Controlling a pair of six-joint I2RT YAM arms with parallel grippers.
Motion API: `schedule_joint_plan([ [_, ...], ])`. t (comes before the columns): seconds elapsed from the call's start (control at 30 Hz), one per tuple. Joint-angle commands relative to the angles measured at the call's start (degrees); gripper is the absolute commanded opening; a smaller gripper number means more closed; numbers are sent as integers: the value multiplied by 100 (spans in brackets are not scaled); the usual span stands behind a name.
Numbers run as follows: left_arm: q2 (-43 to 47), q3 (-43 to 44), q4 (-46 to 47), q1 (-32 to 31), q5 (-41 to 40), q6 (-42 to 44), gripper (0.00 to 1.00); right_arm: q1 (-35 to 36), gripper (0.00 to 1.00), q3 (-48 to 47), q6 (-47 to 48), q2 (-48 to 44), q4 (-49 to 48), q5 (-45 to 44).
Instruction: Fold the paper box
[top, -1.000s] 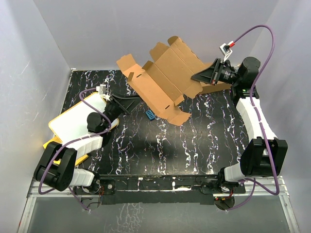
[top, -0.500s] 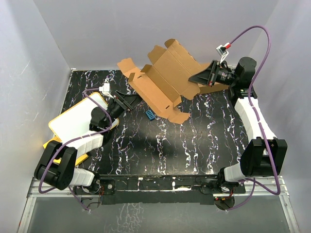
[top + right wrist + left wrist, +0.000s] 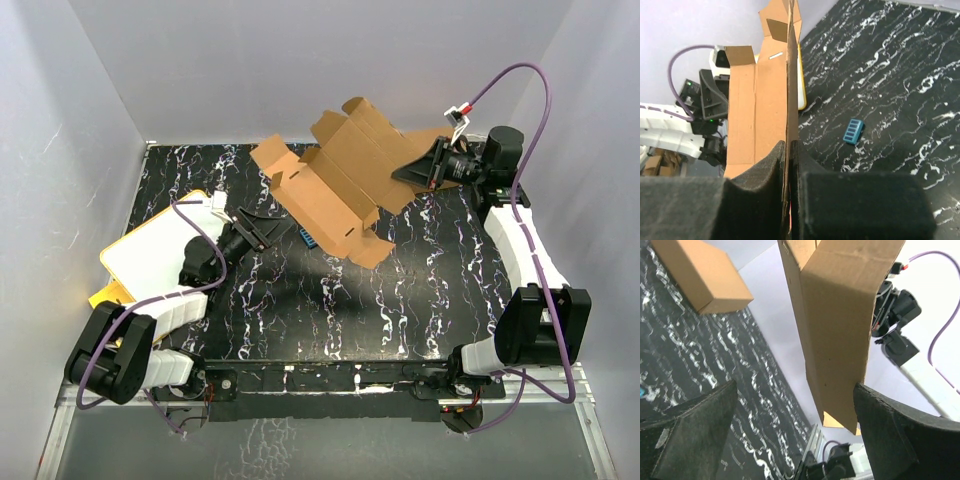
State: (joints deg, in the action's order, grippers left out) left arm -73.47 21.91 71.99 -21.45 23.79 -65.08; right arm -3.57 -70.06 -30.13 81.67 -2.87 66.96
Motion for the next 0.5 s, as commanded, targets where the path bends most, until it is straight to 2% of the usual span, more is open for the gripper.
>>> schedule_joint_plan([
  [0.0,184,-171,-560,53,352,471,97,-29,8,276,1351,-244,462,84],
  [0.13,170,-292,-1365,53,508,1021,96,-25,8,573,2785,-221,1532,-6],
  [0.27,309,-177,-2750,53,424,1769,93,-20,8,874,4178,-224,2348,-285],
  [0.37,490,-13,-3832,50,188,2373,91,-19,8,1104,4810,-160,2600,-357],
  [0.47,667,165,-4508,53,-37,2797,90,-19,8,1257,5134,-56,2663,-317],
])
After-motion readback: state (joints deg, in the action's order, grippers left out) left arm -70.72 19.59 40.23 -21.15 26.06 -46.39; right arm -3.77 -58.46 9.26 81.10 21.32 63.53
